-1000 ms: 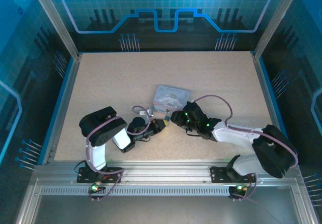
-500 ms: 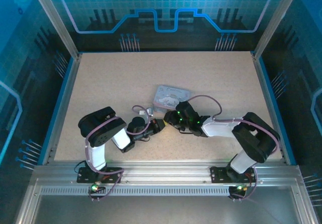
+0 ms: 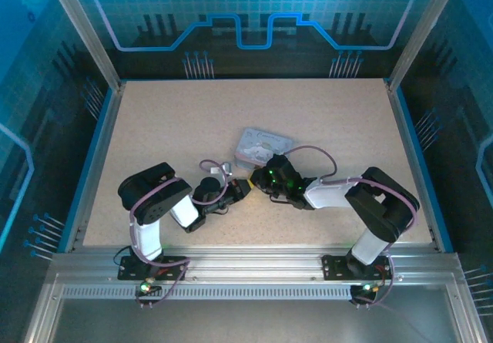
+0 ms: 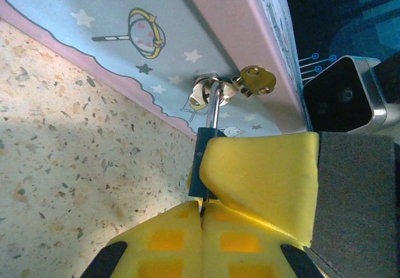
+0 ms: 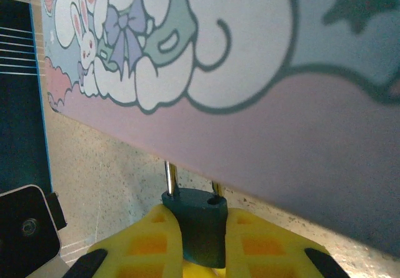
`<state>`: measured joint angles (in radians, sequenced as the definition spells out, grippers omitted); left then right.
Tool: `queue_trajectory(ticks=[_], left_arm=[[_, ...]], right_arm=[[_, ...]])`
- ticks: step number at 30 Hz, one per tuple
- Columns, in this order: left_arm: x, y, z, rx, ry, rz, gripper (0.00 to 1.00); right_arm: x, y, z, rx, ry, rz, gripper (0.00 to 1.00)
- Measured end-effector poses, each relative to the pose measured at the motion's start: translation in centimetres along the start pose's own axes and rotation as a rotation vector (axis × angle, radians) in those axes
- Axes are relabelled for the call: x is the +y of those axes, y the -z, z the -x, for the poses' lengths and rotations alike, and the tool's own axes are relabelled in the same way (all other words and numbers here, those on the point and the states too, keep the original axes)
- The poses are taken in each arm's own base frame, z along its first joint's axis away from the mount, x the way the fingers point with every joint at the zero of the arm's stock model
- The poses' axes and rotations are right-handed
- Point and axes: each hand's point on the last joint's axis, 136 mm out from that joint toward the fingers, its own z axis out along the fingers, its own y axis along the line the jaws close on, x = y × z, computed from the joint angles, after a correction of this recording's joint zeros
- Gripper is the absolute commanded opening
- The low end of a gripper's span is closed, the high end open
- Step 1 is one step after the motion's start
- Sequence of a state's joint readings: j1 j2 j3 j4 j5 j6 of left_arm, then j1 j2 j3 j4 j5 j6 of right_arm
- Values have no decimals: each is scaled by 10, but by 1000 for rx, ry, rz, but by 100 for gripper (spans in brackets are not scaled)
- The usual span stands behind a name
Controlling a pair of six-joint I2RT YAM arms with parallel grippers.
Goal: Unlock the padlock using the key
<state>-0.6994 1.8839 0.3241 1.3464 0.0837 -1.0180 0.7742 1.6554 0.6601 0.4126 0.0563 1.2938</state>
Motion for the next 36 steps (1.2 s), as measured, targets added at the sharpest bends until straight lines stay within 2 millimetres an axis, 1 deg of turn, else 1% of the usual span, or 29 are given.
queue_trajectory(ticks=[5,11,12,13,14,15,16,17,20,22,25,27,29,32,36], left_arm=[[0,0,-2,10,0,-1,0],[-2,0,-8,39,-1,-12,0],[-3,0,-9,44,-1,-15,0],[-4,0,-11,50,-2,-18,0],[-4,0,-12,55,-2,-20,0],[-5,0,-13,61,-2,-24,0],[-5,0,-14,64,-2,-24,0],[-5,0,-14,68,-2,-26,0],[-6,0,-16,77,-2,-32,0],[-6,0,-17,82,-2,-33,0],[-8,0,-18,92,-2,-39,0],[-8,0,-19,97,-1,-42,0],[-9,0,-20,101,0,-45,0],[-9,0,-19,97,0,-47,0],[-8,0,-18,94,2,-41,0]], right_arm=[[-3,2,-1,-5,12,-20,0],[-7,9,-4,-9,34,-58,0],[-8,11,-4,-9,43,-66,5],[-9,12,-5,-10,49,-72,18],[-9,14,-5,-11,53,-79,34],[-10,15,-6,-10,57,-83,45],[-10,16,-5,-11,61,-87,51],[-11,16,-5,-13,64,-92,55],[-16,17,-6,-11,56,-93,57],[-17,17,-7,-9,50,-73,55],[-15,16,-8,0,38,-36,48],[-12,16,-8,3,33,-13,41],[-7,16,-8,8,33,13,30],[-10,15,-7,5,29,14,16],[-12,16,-7,2,37,12,1]])
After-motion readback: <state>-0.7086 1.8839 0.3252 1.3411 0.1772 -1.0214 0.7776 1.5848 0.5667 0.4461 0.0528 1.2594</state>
